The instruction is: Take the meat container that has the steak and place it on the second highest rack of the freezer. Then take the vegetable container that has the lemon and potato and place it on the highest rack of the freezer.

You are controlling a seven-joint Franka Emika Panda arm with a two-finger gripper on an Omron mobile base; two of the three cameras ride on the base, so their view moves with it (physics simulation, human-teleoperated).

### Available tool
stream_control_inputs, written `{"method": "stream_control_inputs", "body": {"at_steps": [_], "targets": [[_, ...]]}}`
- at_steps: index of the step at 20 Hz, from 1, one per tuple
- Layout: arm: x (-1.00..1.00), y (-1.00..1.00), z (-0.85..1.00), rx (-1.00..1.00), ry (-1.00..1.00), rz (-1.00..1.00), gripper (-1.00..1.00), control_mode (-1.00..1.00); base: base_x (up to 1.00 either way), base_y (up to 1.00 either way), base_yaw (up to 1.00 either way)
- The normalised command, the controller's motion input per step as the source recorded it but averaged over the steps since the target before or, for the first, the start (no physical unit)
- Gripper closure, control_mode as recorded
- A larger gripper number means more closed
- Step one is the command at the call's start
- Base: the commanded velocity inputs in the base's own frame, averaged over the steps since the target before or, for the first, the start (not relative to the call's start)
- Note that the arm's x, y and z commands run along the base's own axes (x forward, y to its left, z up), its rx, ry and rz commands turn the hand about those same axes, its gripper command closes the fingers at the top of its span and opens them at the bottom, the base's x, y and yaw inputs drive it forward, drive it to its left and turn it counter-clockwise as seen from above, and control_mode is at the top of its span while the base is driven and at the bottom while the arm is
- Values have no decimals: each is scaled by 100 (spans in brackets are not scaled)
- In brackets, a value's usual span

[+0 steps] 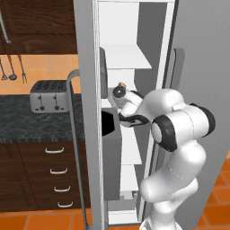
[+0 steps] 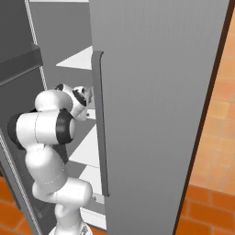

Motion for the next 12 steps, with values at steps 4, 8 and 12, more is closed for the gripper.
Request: {"method": "stream_control_inputs", "body": {"at_steps": [4,8,12], "targets": [[-100,0,91,0,0,0,-100,-100,0,0,0],[-100,0,100,0,0,0,-100,-100,0,0,0],[-100,0,97,0,0,0,-100,-100,0,0,0]]}}
